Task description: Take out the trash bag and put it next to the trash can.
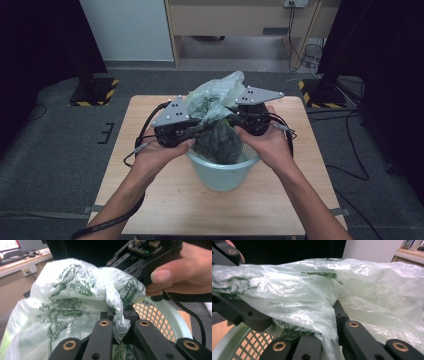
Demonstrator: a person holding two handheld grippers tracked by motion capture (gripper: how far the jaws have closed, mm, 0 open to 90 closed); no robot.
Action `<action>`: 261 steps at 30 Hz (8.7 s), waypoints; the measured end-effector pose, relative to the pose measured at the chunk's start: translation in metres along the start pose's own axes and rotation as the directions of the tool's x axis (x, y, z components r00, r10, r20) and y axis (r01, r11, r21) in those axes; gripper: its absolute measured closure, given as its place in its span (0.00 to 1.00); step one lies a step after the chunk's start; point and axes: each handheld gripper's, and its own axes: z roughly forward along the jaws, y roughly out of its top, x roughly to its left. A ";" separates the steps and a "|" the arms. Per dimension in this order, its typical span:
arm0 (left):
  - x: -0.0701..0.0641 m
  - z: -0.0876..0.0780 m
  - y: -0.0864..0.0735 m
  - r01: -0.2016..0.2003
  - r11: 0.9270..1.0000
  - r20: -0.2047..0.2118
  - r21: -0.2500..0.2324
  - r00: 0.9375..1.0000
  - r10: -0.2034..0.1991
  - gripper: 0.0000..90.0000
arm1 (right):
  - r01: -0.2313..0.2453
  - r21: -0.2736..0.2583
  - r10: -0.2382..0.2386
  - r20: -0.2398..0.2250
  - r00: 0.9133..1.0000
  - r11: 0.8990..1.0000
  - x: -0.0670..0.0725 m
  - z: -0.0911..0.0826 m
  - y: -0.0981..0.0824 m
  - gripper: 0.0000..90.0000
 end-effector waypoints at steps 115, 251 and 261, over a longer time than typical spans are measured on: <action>0.002 0.001 0.000 -0.034 0.999 -0.263 0.037 0.964 0.042 0.98 | 0.024 0.044 -0.021 -0.058 0.998 0.999 -0.006 -0.022 -0.014 0.58; 0.018 -0.016 -0.017 -0.056 0.993 -0.336 -0.100 0.942 0.019 0.99 | -0.031 -0.055 0.036 0.098 0.995 0.998 -0.009 -0.044 -0.021 0.04; 0.024 -0.019 -0.015 -0.049 0.991 -0.349 -0.122 0.937 0.003 0.99 | -0.075 -0.044 0.081 0.138 0.987 0.996 -0.023 -0.047 -0.031 0.04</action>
